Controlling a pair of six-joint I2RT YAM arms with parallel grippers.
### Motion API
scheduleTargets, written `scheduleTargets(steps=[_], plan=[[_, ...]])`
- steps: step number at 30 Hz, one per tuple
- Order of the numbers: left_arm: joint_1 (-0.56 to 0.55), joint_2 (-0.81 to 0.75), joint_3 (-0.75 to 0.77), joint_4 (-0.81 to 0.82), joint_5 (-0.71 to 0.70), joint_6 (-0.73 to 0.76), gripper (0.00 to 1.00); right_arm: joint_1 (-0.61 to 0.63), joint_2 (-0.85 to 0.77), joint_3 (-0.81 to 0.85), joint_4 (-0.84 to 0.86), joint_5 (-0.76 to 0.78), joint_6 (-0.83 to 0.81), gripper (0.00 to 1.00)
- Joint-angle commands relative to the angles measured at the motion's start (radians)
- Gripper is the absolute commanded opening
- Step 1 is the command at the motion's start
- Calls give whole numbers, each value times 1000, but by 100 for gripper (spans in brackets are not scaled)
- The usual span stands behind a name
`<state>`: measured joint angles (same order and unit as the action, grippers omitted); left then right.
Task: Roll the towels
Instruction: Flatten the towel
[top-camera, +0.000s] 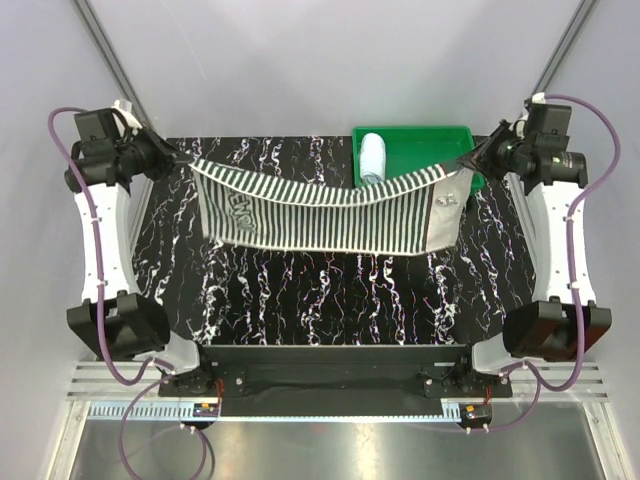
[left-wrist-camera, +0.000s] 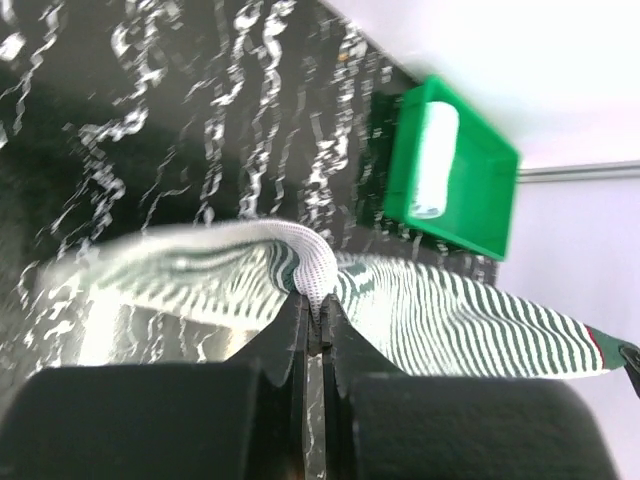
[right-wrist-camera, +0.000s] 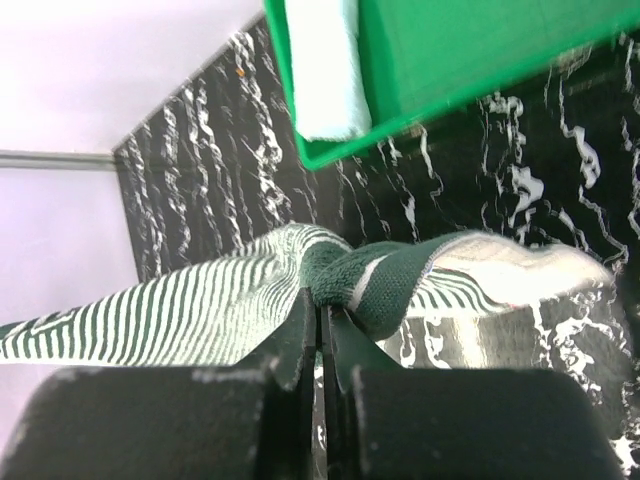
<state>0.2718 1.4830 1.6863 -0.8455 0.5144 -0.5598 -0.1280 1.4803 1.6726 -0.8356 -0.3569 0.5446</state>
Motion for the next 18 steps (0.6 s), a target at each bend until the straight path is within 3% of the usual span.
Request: scheduleTargets(steps=[1, 5, 6, 12, 15, 18], plan=[[29, -62, 102, 81, 134, -17, 0, -38, -66, 114, -19, -22, -43, 0], [41, -180, -23, 151, 156, -20, 0, -51, -164, 30, 7, -30, -60, 0], [49, -246, -124, 158, 148, -29, 0, -51, -217, -2, 6, -19, -60, 0], [105, -458, -628, 200, 131, -42, 0, -51, -443, -467, 18, 64, -20, 0], [153, -512, -801, 178, 144, -20, 0, -51, -538, -668, 18, 104, 24, 0], [230, -533, -944, 126, 174, 29, 0, -53, -607, -761, -5, 167, 43, 0]])
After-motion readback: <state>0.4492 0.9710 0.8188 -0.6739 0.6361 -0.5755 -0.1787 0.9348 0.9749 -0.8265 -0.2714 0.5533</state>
